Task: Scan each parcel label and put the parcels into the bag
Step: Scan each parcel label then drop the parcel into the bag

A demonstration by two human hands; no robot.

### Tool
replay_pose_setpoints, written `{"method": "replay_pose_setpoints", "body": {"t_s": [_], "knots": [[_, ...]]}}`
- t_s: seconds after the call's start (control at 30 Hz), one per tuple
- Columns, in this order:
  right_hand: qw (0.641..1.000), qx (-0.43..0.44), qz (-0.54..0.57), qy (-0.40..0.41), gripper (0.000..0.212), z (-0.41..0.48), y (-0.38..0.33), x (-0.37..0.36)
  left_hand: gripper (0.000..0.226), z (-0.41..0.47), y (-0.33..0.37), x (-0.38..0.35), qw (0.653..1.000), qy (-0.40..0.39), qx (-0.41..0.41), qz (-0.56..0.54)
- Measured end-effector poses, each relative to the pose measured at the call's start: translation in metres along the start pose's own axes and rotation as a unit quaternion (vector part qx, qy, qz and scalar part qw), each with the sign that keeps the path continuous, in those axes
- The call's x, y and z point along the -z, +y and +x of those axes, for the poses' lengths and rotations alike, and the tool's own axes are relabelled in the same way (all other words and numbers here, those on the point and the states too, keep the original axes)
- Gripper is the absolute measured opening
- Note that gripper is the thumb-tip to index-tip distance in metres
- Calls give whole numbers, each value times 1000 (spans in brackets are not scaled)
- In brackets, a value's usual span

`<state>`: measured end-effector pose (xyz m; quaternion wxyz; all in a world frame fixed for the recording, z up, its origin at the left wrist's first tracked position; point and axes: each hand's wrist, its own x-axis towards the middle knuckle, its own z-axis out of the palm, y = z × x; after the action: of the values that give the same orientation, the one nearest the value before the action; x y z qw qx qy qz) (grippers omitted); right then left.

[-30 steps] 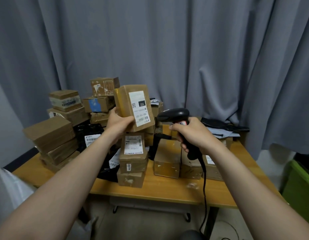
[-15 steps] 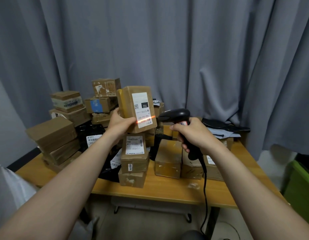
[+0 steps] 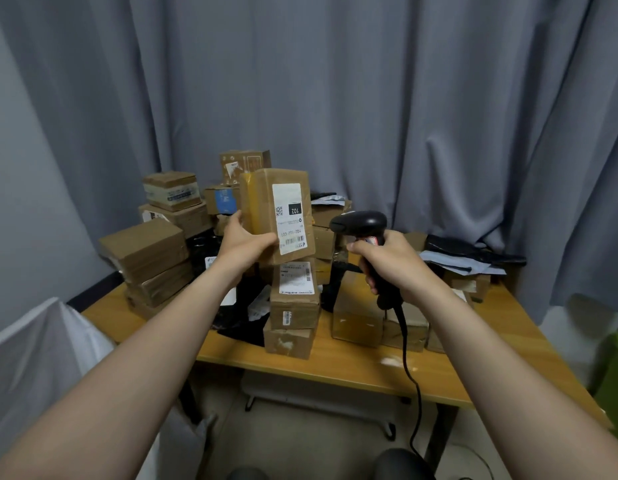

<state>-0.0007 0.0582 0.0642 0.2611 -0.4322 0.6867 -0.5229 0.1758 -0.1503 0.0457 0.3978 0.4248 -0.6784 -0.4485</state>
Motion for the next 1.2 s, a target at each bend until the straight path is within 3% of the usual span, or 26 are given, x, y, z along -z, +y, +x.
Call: {"method": "replay_pose_setpoints", "body": {"t_s": [0.1,0.4,0.53,0.67,0.83,1.2], "knots": [[1000,2,2,-5,17,3,-3,-23,121,-18,-7,28,998,21,-16,57],[997,11,-10,-71,13,5,-7,-128,104,-82,-46,131,974,71,-21,213],[992,-1,-25,-120,17,4,-2,-172,104,-115,-69,171,961,75,13,268],[987,-3,-40,-154,16,3,2,-208,82,-144,-105,208,942,80,39,323],[980,5,-57,-190,13,-2,10,-249,77,-178,-145,238,924,84,112,356],[977,-12,-76,-200,16,-14,30,-301,61,-207,-193,252,876,76,240,411]]}}
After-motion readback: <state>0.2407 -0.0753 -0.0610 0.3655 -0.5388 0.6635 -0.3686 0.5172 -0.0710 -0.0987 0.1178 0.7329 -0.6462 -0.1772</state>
